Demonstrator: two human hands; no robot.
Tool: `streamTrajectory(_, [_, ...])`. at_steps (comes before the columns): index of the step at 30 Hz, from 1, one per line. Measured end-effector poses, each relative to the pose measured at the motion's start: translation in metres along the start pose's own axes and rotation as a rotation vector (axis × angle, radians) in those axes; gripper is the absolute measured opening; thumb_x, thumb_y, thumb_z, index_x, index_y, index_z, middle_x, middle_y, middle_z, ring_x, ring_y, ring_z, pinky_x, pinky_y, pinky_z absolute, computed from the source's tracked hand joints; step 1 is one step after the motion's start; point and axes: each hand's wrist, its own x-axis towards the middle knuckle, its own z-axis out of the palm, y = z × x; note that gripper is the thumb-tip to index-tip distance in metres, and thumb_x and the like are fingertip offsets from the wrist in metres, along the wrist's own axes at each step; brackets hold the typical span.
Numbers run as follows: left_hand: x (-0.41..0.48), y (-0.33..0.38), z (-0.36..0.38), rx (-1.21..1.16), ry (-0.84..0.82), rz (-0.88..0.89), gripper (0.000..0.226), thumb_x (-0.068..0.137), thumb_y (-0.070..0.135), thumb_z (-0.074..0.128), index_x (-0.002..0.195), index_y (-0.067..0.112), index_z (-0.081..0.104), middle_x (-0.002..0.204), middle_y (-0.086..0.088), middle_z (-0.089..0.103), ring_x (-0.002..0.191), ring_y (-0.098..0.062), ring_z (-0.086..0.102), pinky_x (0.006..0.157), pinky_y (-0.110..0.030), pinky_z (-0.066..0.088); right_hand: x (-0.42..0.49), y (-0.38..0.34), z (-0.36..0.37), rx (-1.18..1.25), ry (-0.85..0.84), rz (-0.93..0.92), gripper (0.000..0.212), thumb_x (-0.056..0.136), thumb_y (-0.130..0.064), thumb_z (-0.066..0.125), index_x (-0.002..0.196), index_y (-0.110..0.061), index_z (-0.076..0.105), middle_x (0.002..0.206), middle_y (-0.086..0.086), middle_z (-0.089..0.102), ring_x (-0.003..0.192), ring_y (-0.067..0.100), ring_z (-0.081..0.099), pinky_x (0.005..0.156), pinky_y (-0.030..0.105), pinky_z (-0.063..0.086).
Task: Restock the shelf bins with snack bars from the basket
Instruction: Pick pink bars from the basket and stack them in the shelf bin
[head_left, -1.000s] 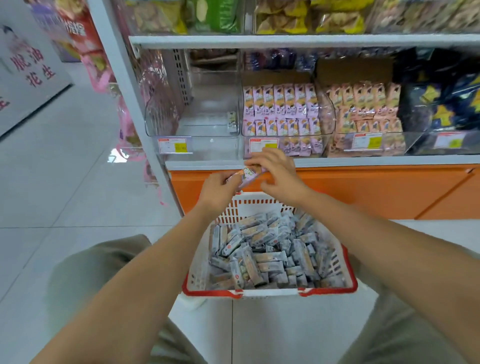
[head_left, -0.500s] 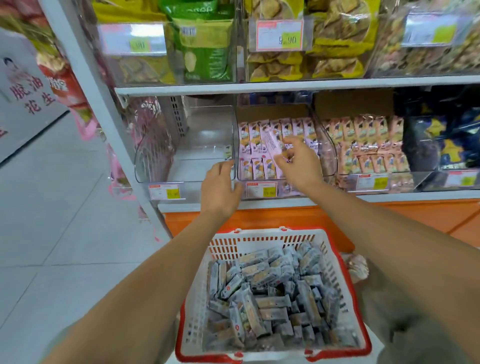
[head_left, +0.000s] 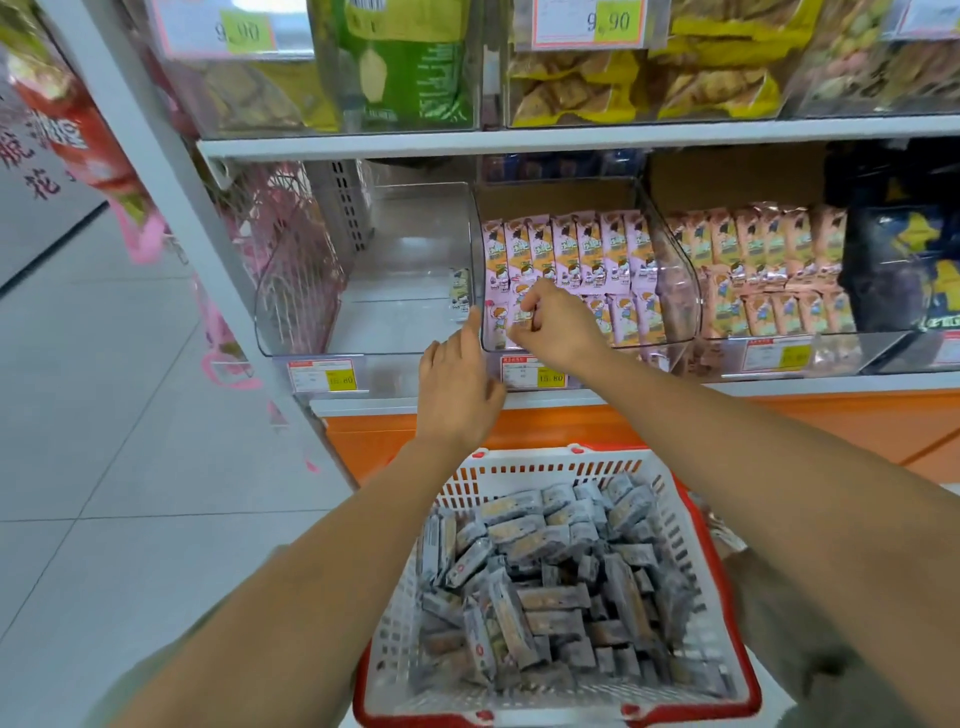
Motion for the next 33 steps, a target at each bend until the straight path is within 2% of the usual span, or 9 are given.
streamTrajectory(6, [-0.012, -0.008, -0.008, 0.026, -0.021, 0.059, 0.072, 0.090, 0.019, 0.057, 0.152, 0.009, 0.021, 0.150, -0.012, 0.035, 0.139, -0.028, 0.028, 0.118, -0.038, 0.016, -0.014, 0.000, -0.005, 0.056, -0.109, -0.043, 0.019, 0.096, -0.023, 0.058, 0.109, -0.010, 0.058, 0.095, 0.005, 0.062, 0.087, 0.024, 0.058, 0.079, 0.037, 0.049])
streamTrajectory(8, [-0.021, -0.011, -0.010, 0.041, -0.020, 0.041, 0.071, 0.089, 0.018, 0.057, 0.151, 0.007, 0.024, 0.153, -0.014, 0.029, 0.142, -0.030, 0.022, 0.119, -0.039, 0.014, -0.023, -0.002, -0.007, 0.089, -0.039, -0.061, 0.017, 0.096, -0.020, 0.055, 0.110, -0.010, 0.060, 0.103, 0.007, 0.065, 0.090, 0.021, 0.060, 0.082, 0.037, 0.051])
streamTrajectory(11, [-0.041, -0.016, -0.012, 0.018, 0.057, -0.002, 0.066, 0.084, 0.013, 0.058, 0.145, 0.004, 0.035, 0.149, -0.020, 0.032, 0.139, -0.036, 0.026, 0.115, -0.045, 0.023, -0.046, -0.009, -0.008, 0.185, 0.146, -0.135, 0.015, 0.095, -0.013, 0.052, 0.104, -0.011, 0.064, 0.095, 0.002, 0.066, 0.077, 0.010, 0.058, 0.070, 0.028, 0.050])
streamTrajectory(13, [-0.059, -0.022, -0.009, 0.001, 0.130, -0.007, 0.063, 0.079, 0.009, 0.059, 0.139, 0.002, 0.043, 0.143, -0.023, 0.039, 0.134, -0.038, 0.034, 0.110, -0.047, 0.030, -0.069, -0.012, -0.004, 0.258, 0.145, -0.217, 0.014, 0.095, -0.011, 0.052, 0.097, -0.011, 0.066, 0.080, -0.005, 0.062, 0.062, 0.004, 0.050, 0.060, 0.022, 0.043])
streamTrajectory(17, [-0.104, -0.040, 0.012, 0.060, 0.079, -0.104, 0.058, 0.081, 0.016, 0.063, 0.136, 0.008, 0.047, 0.142, -0.020, 0.040, 0.131, -0.038, 0.036, 0.108, -0.048, 0.030, -0.119, 0.003, 0.031, 0.274, -0.053, -0.212, 0.015, 0.094, -0.012, 0.053, 0.089, -0.018, 0.066, 0.059, -0.006, 0.054, 0.053, 0.014, 0.049, 0.052, 0.028, 0.037])
streamTrajectory(21, [-0.154, -0.063, 0.041, 0.180, -0.153, -0.305, 0.058, 0.089, 0.031, 0.059, 0.141, 0.015, 0.039, 0.148, -0.018, 0.032, 0.136, -0.037, 0.027, 0.114, -0.050, 0.022, -0.160, 0.033, 0.083, 0.174, -0.513, 0.028, 0.015, 0.098, -0.016, 0.052, 0.111, -0.014, 0.061, 0.088, -0.004, 0.057, 0.083, 0.021, 0.058, 0.080, 0.040, 0.051])
streamTrajectory(25, [-0.188, -0.086, 0.064, 0.165, -0.357, -0.518, 0.072, 0.093, 0.034, 0.057, 0.150, 0.013, 0.019, 0.157, -0.017, 0.014, 0.143, -0.037, 0.016, 0.116, -0.048, 0.014, -0.190, 0.057, 0.137, -0.073, -1.014, 0.205, 0.033, 0.102, -0.027, 0.048, 0.134, -0.017, 0.044, 0.132, 0.004, 0.042, 0.120, 0.025, 0.047, 0.094, 0.032, 0.039])
streamTrajectory(29, [-0.204, -0.100, 0.081, 0.070, -0.388, -0.611, 0.079, 0.092, 0.032, 0.060, 0.151, 0.008, 0.012, 0.155, -0.017, 0.017, 0.138, -0.039, 0.030, 0.111, -0.050, 0.031, -0.211, 0.063, 0.181, -0.077, -1.095, 0.340, 0.053, 0.102, -0.027, 0.048, 0.150, -0.019, 0.027, 0.153, 0.012, 0.030, 0.131, 0.030, 0.043, 0.101, 0.036, 0.039])
streamTrajectory(33, [-0.208, -0.107, 0.095, -0.009, -0.298, -0.607, 0.078, 0.086, 0.022, 0.065, 0.147, 0.009, 0.019, 0.146, -0.016, 0.029, 0.121, -0.036, 0.047, 0.096, -0.048, 0.048, -0.212, 0.063, 0.213, -0.168, -1.083, 0.311, 0.049, 0.102, -0.029, 0.046, 0.148, -0.024, 0.033, 0.157, 0.015, 0.020, 0.138, 0.034, 0.034, 0.106, 0.041, 0.037])
